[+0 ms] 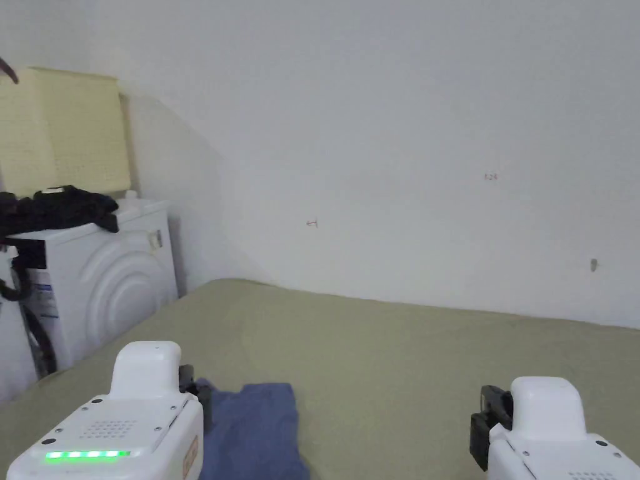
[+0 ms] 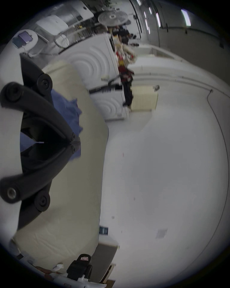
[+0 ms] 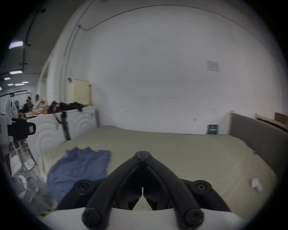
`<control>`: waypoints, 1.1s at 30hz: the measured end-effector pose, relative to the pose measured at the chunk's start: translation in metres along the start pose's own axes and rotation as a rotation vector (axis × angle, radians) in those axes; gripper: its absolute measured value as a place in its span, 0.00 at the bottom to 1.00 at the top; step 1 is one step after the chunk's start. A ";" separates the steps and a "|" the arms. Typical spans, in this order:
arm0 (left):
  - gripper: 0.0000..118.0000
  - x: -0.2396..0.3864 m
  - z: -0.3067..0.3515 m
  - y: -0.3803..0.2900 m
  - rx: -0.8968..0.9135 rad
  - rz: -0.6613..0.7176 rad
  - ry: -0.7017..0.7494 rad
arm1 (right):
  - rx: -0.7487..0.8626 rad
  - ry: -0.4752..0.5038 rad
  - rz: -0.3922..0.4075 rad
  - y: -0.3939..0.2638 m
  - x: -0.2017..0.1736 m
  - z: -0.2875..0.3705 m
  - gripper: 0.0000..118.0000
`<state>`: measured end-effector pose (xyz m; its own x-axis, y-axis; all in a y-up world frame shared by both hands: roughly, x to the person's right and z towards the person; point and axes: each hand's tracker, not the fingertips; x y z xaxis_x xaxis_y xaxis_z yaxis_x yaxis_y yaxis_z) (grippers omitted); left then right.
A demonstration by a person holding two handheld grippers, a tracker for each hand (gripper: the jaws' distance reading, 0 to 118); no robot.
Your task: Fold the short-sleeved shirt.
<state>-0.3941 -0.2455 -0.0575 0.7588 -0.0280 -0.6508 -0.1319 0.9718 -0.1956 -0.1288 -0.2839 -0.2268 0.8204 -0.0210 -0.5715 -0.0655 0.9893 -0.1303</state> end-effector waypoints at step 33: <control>0.00 -0.103 -0.076 -0.037 -0.150 0.066 0.139 | -0.124 0.239 0.009 -0.040 -0.101 -0.096 0.01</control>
<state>-0.5160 -0.2967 -0.0393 0.6517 -0.0073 -0.7585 -0.2801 0.9270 -0.2496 -0.2638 -0.3354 -0.2413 0.6633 -0.0599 -0.7460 -0.1537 0.9646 -0.2142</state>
